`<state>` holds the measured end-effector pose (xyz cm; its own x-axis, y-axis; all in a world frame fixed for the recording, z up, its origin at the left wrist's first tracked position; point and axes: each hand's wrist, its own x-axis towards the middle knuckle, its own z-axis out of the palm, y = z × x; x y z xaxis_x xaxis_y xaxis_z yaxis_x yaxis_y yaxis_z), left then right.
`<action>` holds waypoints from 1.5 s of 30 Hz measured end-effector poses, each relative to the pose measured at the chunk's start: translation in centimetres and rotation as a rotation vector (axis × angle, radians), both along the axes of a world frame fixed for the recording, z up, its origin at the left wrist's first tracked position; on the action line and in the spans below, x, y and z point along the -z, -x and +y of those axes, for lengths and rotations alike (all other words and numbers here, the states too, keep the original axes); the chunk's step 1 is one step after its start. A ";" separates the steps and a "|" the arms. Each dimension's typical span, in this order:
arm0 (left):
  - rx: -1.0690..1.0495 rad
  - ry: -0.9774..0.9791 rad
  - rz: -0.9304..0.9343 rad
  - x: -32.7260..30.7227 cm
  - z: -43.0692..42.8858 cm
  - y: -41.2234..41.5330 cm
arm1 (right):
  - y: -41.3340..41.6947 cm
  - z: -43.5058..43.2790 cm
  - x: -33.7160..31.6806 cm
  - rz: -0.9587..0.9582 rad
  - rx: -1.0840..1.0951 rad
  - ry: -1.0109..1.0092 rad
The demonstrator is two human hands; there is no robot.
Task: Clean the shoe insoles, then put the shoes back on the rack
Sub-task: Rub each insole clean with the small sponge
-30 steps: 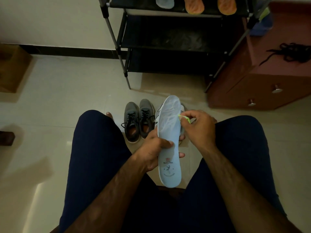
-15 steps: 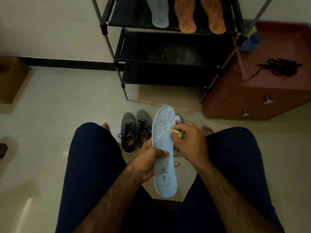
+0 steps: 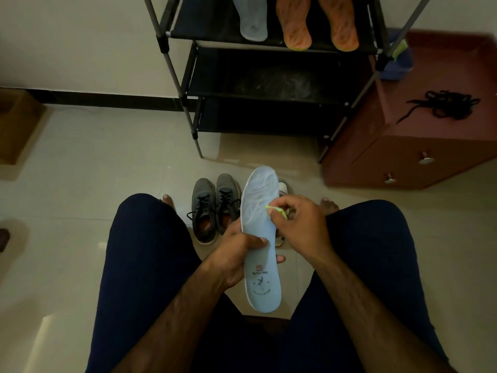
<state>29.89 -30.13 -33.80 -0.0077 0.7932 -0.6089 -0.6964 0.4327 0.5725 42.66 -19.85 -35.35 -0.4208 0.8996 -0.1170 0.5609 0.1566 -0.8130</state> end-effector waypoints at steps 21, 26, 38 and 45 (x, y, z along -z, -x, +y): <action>-0.067 -0.024 0.215 -0.1 0.7 0.1 | 0.2 -1.5 -0.7 0.260 0.002 0.067; -0.025 -0.044 0.217 0.2 0.6 0.5 | 0.3 -1.9 -0.9 0.212 -0.117 0.071; 0.047 -0.133 0.040 -0.2 0.4 -0.3 | 1.6 -1.7 -1.4 0.214 -0.090 -0.133; -0.014 -0.138 0.042 -0.4 0.3 -0.3 | 1.1 -3.0 -0.6 0.171 -0.185 -0.145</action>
<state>30.15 -29.83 -33.38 -0.0426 0.8691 -0.4928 -0.6761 0.3381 0.6547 41.58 -22.86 -34.75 -0.5816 0.8080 0.0941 0.3688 0.3651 -0.8548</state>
